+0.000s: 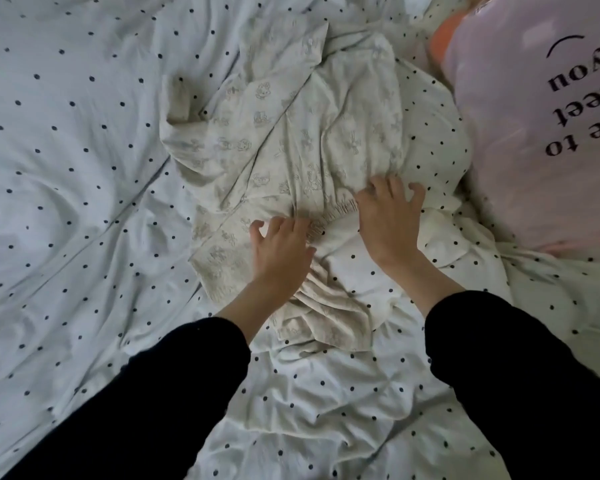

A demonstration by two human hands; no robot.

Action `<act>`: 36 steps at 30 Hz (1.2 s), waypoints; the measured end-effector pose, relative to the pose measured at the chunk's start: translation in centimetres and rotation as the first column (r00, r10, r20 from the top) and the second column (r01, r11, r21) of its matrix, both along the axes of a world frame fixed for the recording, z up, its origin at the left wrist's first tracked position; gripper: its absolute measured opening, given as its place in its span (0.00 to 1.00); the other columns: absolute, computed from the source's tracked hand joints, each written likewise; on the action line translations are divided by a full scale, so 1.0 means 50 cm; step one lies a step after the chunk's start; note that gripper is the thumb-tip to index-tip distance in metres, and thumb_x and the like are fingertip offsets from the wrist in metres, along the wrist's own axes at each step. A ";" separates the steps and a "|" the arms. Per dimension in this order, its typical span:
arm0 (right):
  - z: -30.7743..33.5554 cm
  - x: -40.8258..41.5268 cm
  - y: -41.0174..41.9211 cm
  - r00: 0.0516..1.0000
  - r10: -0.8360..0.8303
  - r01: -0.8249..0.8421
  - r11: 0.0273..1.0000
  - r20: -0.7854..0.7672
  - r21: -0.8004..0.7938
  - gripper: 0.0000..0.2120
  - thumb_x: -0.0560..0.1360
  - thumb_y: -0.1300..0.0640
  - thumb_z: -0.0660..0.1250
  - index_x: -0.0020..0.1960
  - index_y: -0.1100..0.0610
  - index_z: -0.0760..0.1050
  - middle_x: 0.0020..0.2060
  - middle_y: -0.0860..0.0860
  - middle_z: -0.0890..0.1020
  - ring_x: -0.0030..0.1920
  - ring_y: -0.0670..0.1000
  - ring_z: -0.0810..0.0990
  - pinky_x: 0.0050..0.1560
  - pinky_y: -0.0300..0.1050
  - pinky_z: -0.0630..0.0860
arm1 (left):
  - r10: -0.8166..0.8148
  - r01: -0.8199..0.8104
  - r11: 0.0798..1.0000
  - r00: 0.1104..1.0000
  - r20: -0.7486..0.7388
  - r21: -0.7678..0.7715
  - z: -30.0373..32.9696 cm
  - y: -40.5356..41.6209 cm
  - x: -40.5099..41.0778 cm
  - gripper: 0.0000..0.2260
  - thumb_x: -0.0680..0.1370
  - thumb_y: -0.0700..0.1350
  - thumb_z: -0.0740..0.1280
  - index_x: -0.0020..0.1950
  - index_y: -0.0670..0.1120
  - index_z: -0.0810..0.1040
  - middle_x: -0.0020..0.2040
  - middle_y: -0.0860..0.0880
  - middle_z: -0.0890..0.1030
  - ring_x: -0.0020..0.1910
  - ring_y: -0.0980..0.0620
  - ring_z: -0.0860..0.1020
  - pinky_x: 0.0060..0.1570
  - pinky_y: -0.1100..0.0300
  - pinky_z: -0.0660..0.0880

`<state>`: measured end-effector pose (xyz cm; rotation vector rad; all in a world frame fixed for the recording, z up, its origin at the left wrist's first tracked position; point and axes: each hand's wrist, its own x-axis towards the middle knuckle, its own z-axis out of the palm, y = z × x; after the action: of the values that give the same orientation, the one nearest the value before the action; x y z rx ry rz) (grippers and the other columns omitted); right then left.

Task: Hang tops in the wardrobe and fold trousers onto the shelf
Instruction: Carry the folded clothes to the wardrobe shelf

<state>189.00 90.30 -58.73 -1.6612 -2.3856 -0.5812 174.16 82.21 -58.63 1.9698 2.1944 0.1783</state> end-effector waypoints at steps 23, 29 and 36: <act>0.192 -0.012 -0.089 0.925 0.105 -0.169 0.975 -0.365 -0.146 0.14 0.59 0.68 0.77 0.40 0.60 0.75 0.32 0.54 0.80 0.28 0.56 0.78 0.38 0.47 0.66 | -0.068 0.065 0.998 0.958 0.278 0.019 0.227 -0.083 -0.072 0.14 0.80 0.55 0.58 0.59 0.46 0.68 0.43 0.57 0.77 0.44 0.52 0.77 0.57 0.55 0.57; 0.440 -0.002 -0.097 0.925 0.120 -0.192 0.966 -0.361 -0.172 0.11 0.71 0.64 0.69 0.54 0.57 0.79 0.47 0.55 0.81 0.43 0.59 0.81 0.47 0.50 0.70 | -0.039 0.047 0.985 0.998 -0.051 0.167 0.436 -0.112 -0.101 0.13 0.78 0.39 0.57 0.61 0.47 0.71 0.56 0.49 0.76 0.47 0.46 0.76 0.50 0.55 0.56; 0.749 0.000 -0.130 0.764 -0.094 -0.158 0.932 -0.639 -0.325 0.17 0.75 0.65 0.61 0.55 0.50 0.82 0.53 0.49 0.83 0.51 0.53 0.80 0.52 0.47 0.76 | 0.262 -0.260 0.926 0.965 0.030 0.273 0.683 -0.187 -0.217 0.11 0.77 0.38 0.61 0.56 0.47 0.77 0.52 0.46 0.73 0.49 0.45 0.73 0.54 0.53 0.59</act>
<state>189.01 83.81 -21.26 -1.5821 -2.0430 0.4335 163.30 72.88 -24.51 1.7911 2.5499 0.5428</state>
